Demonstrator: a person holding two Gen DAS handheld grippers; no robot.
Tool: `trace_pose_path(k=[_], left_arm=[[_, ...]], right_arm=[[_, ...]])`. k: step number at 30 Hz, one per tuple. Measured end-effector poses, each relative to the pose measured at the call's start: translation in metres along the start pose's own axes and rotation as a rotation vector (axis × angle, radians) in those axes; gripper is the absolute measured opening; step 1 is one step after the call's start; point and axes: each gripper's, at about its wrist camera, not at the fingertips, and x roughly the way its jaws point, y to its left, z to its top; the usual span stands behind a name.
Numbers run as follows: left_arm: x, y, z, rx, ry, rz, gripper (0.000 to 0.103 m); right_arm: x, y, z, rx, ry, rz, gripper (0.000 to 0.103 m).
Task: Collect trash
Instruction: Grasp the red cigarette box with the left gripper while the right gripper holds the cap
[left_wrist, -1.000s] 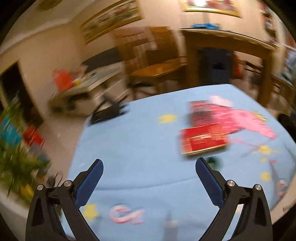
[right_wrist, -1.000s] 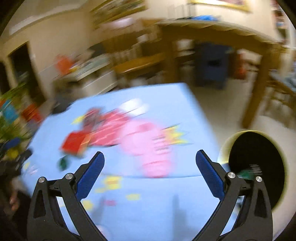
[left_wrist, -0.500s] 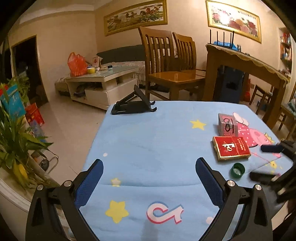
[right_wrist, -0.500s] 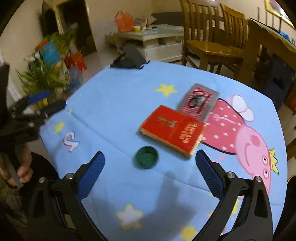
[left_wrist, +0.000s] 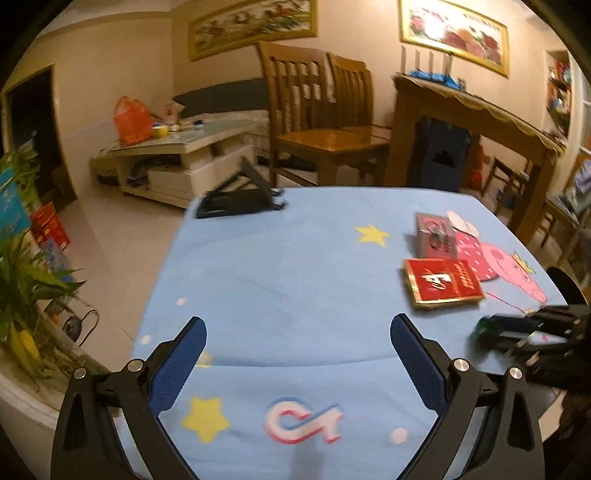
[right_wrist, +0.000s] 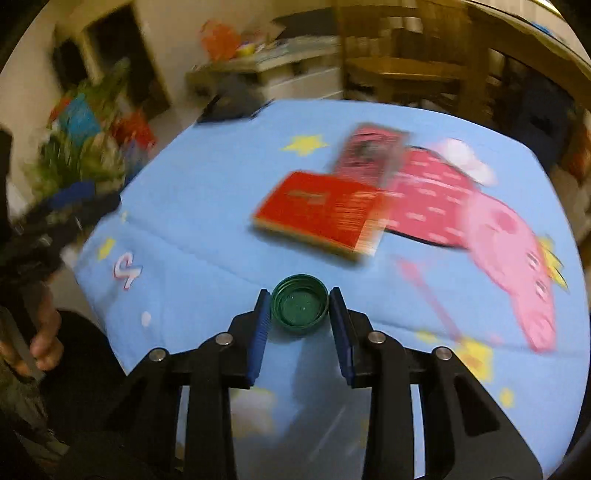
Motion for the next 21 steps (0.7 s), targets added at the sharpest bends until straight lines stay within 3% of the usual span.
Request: trace_pose_path(k=[3, 9, 14, 21], left_arm=[[0.014, -0.027, 0.01, 0.0, 0.049, -0.111, 0.096], [0.069, -0.102, 0.033, 0.092, 0.16, -0.236, 0.096], [0.103, -0.127, 0.043, 0.102, 0.225, -0.236, 0.096], [0.119, -0.142, 0.063, 0.144, 0.21, -0.119, 0.096]], right_arm=[[-0.035, -0.055, -0.011, 0.12, -0.058, -0.005, 0.032], [-0.066, -0.131, -0.034, 0.272, -0.131, 0.003, 0.032], [-0.073, -0.14, -0.037, 0.265, -0.157, 0.03, 0.032], [-0.084, -0.134, -0.028, 0.274, -0.199, 0.098, 0.032]])
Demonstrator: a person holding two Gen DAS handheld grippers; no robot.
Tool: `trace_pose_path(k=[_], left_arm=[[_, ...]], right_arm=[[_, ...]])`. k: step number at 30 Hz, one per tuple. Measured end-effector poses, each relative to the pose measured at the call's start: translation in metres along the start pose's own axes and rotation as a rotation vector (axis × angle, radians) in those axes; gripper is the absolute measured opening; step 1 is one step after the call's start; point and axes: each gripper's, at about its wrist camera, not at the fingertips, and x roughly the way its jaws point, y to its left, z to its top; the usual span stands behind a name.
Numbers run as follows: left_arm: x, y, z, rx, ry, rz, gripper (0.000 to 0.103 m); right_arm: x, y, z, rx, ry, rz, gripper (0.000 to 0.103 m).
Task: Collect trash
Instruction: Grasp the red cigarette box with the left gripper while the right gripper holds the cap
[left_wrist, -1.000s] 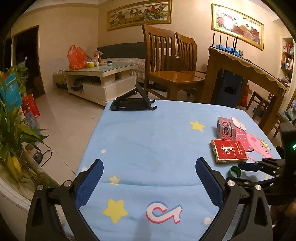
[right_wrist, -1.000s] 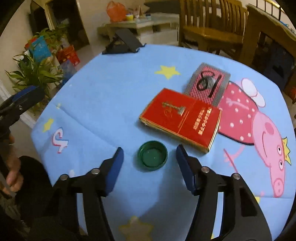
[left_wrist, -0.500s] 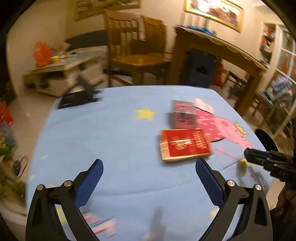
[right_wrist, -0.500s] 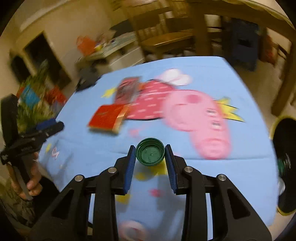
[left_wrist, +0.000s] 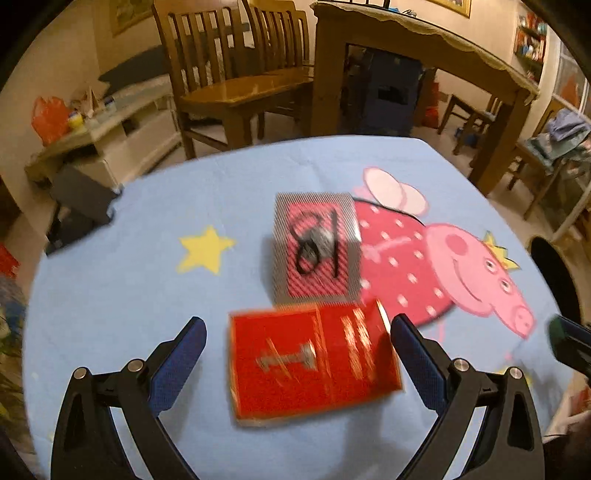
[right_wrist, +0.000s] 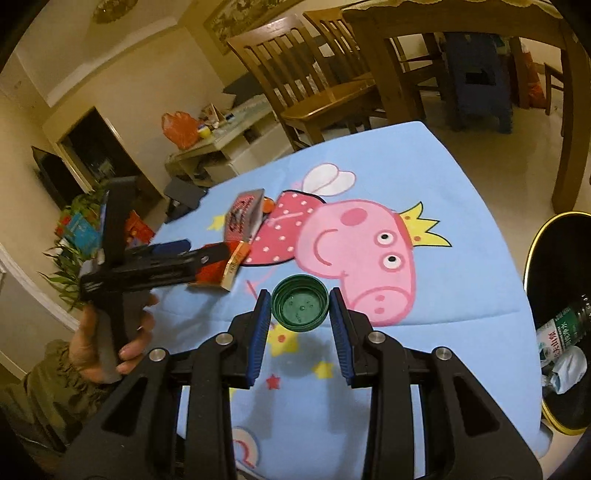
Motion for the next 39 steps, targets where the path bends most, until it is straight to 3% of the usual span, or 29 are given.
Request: trace_pose_path(k=[4, 8, 13, 17, 23, 26, 28, 33, 39], left_arm=[[0.008, -0.002, 0.019, 0.071, 0.002, -0.016, 0.096], [0.029, -0.02, 0.012, 0.27, 0.09, -0.06, 0.096], [0.009, -0.001, -0.024, 0.226, 0.104, -0.259, 0.096], [-0.016, -0.009, -0.058, 0.309, 0.078, -0.309, 0.096], [-0.035, -0.01, -0.059, 0.394, 0.062, -0.359, 0.096], [-0.046, -0.013, -0.064, 0.504, 0.05, -0.392, 0.096], [-0.054, -0.016, -0.07, 0.634, 0.059, -0.42, 0.096], [-0.051, -0.032, -0.093, 0.934, 0.107, -0.41, 0.096], [-0.032, -0.036, -0.08, 1.005, 0.157, -0.487, 0.098]], right_arm=[[-0.002, 0.002, -0.001, 0.0, -0.003, 0.004, 0.032], [-0.001, 0.003, -0.001, 0.003, 0.0, -0.012, 0.032], [-0.003, 0.0, 0.0, 0.017, -0.006, -0.01, 0.032], [0.003, 0.003, 0.0, 0.019, 0.009, -0.005, 0.032], [0.007, 0.004, -0.002, 0.012, 0.013, -0.014, 0.032], [0.005, 0.0, -0.003, 0.024, 0.015, -0.016, 0.032], [0.007, 0.0, -0.002, 0.023, 0.016, -0.019, 0.032], [0.01, 0.002, -0.002, 0.013, 0.018, -0.028, 0.032], [0.012, 0.0, -0.003, 0.025, 0.018, -0.034, 0.032]])
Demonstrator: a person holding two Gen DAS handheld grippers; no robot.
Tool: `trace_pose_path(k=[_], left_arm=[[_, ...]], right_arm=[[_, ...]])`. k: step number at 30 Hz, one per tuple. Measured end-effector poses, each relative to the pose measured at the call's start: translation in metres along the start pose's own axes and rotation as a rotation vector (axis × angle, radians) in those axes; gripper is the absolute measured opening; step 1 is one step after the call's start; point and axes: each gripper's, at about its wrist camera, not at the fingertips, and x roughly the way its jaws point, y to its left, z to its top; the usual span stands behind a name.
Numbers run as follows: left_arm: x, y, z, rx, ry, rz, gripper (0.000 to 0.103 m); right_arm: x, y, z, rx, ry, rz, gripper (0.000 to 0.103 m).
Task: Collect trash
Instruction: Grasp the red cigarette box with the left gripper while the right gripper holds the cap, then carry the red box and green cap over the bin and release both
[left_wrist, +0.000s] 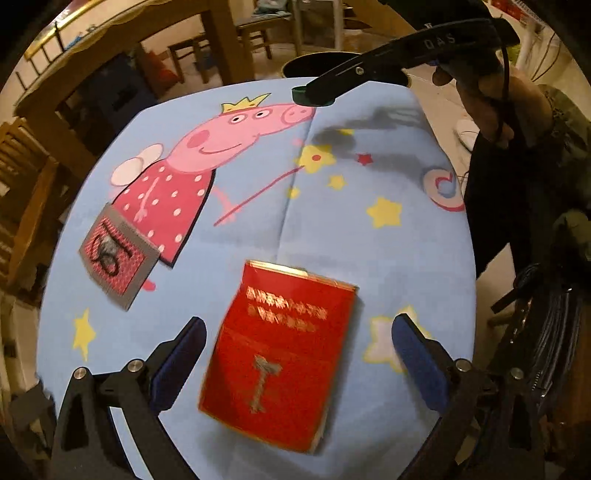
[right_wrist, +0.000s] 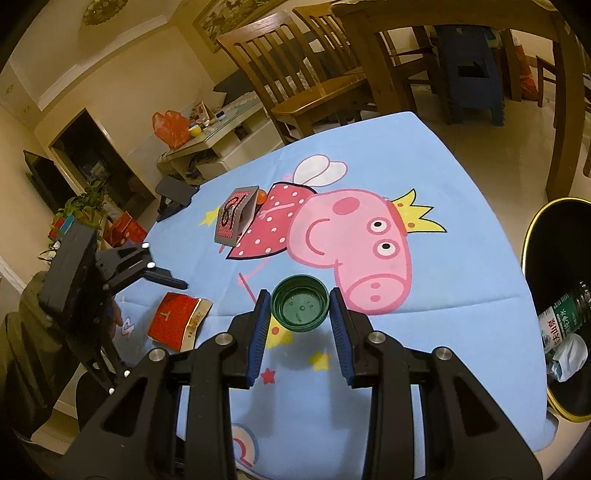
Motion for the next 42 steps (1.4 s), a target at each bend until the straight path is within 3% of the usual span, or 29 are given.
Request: trace_pose_path(k=[3, 7, 8, 10, 15, 16, 22, 24, 32, 39, 42], left_arm=[[0.007, 0.013, -0.002, -0.062, -0.009, -0.1, 0.098], [0.003, 0.008, -0.015, -0.122, -0.101, -0.081, 0.092], [0.0, 0.007, -0.019, -0.162, -0.126, -0.061, 0.091], [-0.005, 0.003, -0.025, -0.261, -0.179, -0.005, 0.074], [-0.008, -0.015, -0.03, -0.541, -0.247, 0.181, 0.074], [-0.008, -0.018, -0.028, -0.572, -0.244, 0.212, 0.073], [-0.003, -0.009, -0.009, -0.994, -0.197, 0.414, 0.072], [-0.004, 0.001, -0.001, -1.077, -0.204, 0.435, 0.07], [-0.02, -0.002, 0.066, -1.089, -0.227, 0.62, 0.068], [-0.032, -0.022, 0.09, -1.037, -0.273, 0.646, 0.068], [-0.035, -0.028, 0.095, -1.013, -0.286, 0.65, 0.068]], right_arm=[[-0.001, 0.0, 0.002, 0.001, -0.009, 0.007, 0.032], [-0.008, 0.0, 0.006, 0.002, -0.031, 0.022, 0.032], [-0.011, 0.001, 0.007, 0.004, -0.04, 0.029, 0.032], [-0.016, 0.002, 0.009, 0.004, -0.057, 0.043, 0.033], [-0.026, 0.007, 0.01, -0.007, -0.093, 0.057, 0.033], [-0.027, 0.007, 0.01, -0.007, -0.094, 0.056, 0.033], [-0.033, 0.007, 0.007, -0.016, -0.125, 0.003, 0.033], [-0.037, 0.008, 0.006, -0.031, -0.146, -0.048, 0.033], [-0.05, -0.013, 0.001, -0.013, -0.181, -0.159, 0.033], [-0.067, -0.038, 0.002, 0.065, -0.227, -0.205, 0.033], [-0.085, -0.049, 0.01, 0.079, -0.266, -0.286, 0.033]])
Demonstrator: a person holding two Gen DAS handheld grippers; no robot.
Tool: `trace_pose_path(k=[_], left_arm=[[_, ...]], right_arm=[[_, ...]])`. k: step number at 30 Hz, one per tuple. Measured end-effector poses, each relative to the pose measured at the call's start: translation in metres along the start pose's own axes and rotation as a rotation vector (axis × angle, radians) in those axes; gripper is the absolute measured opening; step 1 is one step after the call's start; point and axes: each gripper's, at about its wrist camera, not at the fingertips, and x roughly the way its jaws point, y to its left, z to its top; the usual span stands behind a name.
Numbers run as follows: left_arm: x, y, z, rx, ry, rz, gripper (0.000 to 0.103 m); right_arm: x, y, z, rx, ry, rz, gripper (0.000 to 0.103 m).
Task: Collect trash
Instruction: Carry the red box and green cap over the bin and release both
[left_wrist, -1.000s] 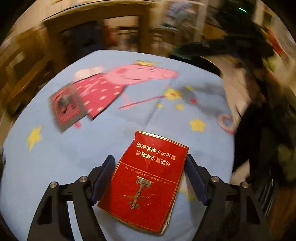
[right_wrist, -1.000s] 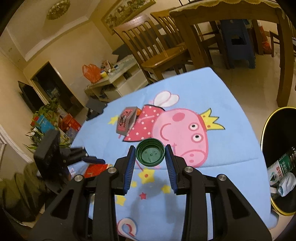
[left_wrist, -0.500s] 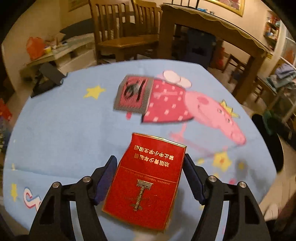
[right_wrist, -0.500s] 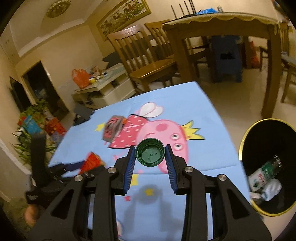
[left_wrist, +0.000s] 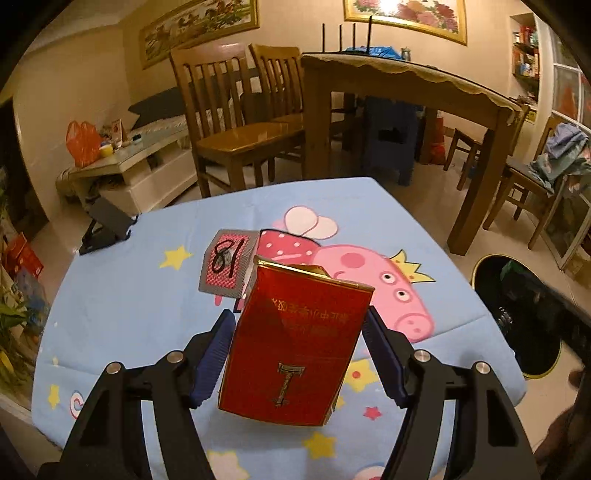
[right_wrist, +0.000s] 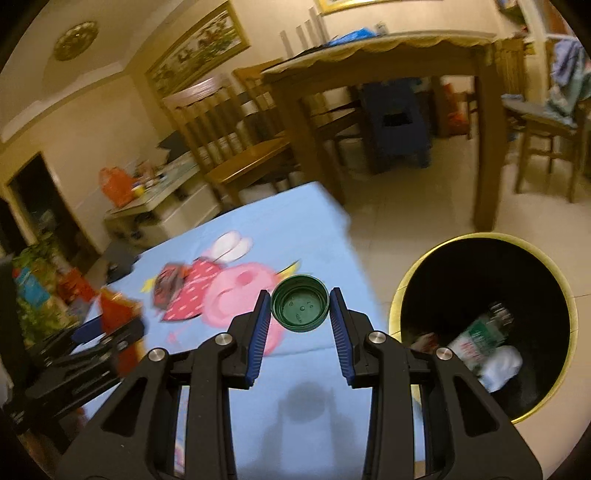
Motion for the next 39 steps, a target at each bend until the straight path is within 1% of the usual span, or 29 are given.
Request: trace_pose_path(k=[2, 4, 6, 7, 9, 11, 12, 13, 14, 15, 19, 20, 22, 24, 25, 27, 30, 32, 39], left_arm=[[-0.003, -0.004, 0.001, 0.01, -0.011, -0.007, 0.068], [-0.004, -0.009, 0.003, 0.019, -0.017, -0.015, 0.068], [-0.003, -0.015, 0.005, 0.024, -0.014, -0.026, 0.068], [-0.002, -0.018, 0.007, 0.027, -0.012, -0.032, 0.068], [-0.001, -0.027, 0.009, 0.038, -0.013, -0.04, 0.068], [0.001, -0.036, 0.01, 0.051, -0.014, -0.05, 0.068], [0.001, -0.041, 0.011, 0.058, -0.014, -0.055, 0.068], [0.002, -0.046, 0.012, 0.066, -0.015, -0.059, 0.068], [0.002, -0.05, 0.013, 0.071, -0.017, -0.065, 0.068], [0.003, -0.056, 0.014, 0.079, -0.019, -0.07, 0.068], [0.003, -0.076, 0.017, 0.105, -0.022, -0.092, 0.068], [0.004, -0.084, 0.017, 0.116, -0.022, -0.101, 0.068], [0.004, -0.098, 0.019, 0.137, -0.024, -0.114, 0.068], [0.005, -0.112, 0.02, 0.156, -0.022, -0.128, 0.068], [0.006, -0.12, 0.021, 0.164, -0.016, -0.143, 0.068], [0.008, -0.135, 0.022, 0.182, -0.007, -0.174, 0.068], [0.009, -0.163, 0.022, 0.226, -0.011, -0.205, 0.068], [0.01, -0.182, 0.023, 0.252, -0.014, -0.24, 0.068], [0.02, -0.24, 0.038, 0.295, 0.004, -0.386, 0.069]], right_arm=[[-0.01, -0.011, 0.009, 0.01, -0.036, -0.051, 0.033], [-0.022, -0.026, 0.018, 0.015, -0.077, -0.121, 0.033], [-0.027, -0.04, 0.023, 0.026, -0.097, -0.179, 0.033], [-0.027, -0.049, 0.024, 0.037, -0.097, -0.209, 0.033], [-0.022, -0.066, 0.021, 0.077, -0.082, -0.233, 0.033], [-0.013, -0.081, 0.016, 0.117, -0.048, -0.254, 0.034], [-0.009, -0.088, 0.016, 0.135, -0.034, -0.271, 0.036], [-0.007, -0.092, 0.015, 0.148, -0.029, -0.278, 0.044], [-0.008, -0.097, 0.015, 0.171, -0.037, -0.284, 0.059], [-0.009, -0.099, 0.015, 0.18, -0.046, -0.289, 0.069], [-0.02, -0.103, 0.014, 0.199, -0.089, -0.295, 0.07], [-0.025, -0.105, 0.014, 0.205, -0.109, -0.299, 0.072], [-0.036, -0.105, 0.012, 0.221, -0.143, -0.302, 0.078], [-0.051, -0.111, 0.011, 0.255, -0.195, -0.333, 0.092], [-0.056, -0.114, 0.011, 0.276, -0.216, -0.343, 0.094], [-0.067, -0.128, 0.007, 0.334, -0.247, -0.35, 0.096], [-0.074, -0.146, 0.001, 0.398, -0.251, -0.335, 0.096], [-0.081, -0.156, -0.002, 0.437, -0.267, -0.335, 0.097], [-0.119, -0.188, -0.015, 0.557, -0.385, -0.361, 0.097]])
